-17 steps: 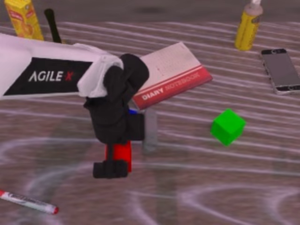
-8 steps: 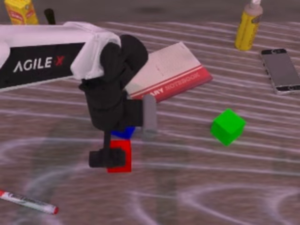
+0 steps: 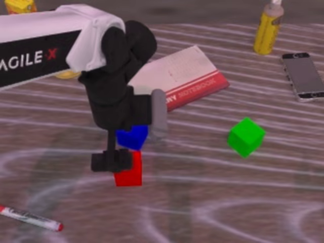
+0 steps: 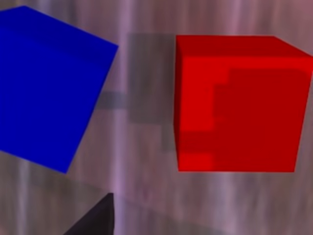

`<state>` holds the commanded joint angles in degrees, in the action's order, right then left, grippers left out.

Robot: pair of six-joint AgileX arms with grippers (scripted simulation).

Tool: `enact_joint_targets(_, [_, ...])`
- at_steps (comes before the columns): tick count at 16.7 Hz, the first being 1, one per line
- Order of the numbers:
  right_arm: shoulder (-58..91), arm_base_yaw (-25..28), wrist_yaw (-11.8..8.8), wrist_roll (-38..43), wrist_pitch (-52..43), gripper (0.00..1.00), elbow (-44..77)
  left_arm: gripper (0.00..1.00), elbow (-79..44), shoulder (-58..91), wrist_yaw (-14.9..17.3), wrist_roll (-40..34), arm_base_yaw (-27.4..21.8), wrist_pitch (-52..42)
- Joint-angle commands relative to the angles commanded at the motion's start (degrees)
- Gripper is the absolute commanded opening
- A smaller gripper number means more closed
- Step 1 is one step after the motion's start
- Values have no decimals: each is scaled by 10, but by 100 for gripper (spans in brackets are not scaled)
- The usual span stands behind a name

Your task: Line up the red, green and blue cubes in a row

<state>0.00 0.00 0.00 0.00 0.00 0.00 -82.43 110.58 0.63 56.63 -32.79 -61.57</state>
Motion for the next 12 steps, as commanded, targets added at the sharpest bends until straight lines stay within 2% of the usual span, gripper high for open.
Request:
enact_joint_targets(3, [35,11,-2,-6,-24,100,35,100,31,-34,-2,-14,15,21])
enact_joint_targets(6, [125,33,-3,-21,-80,100,122,100,102,-121,-6,-52,53,71])
enact_joint_targets(12, [458,95,-1,-67,-258,100,387,100,334,-421,-13,-189,163,220])
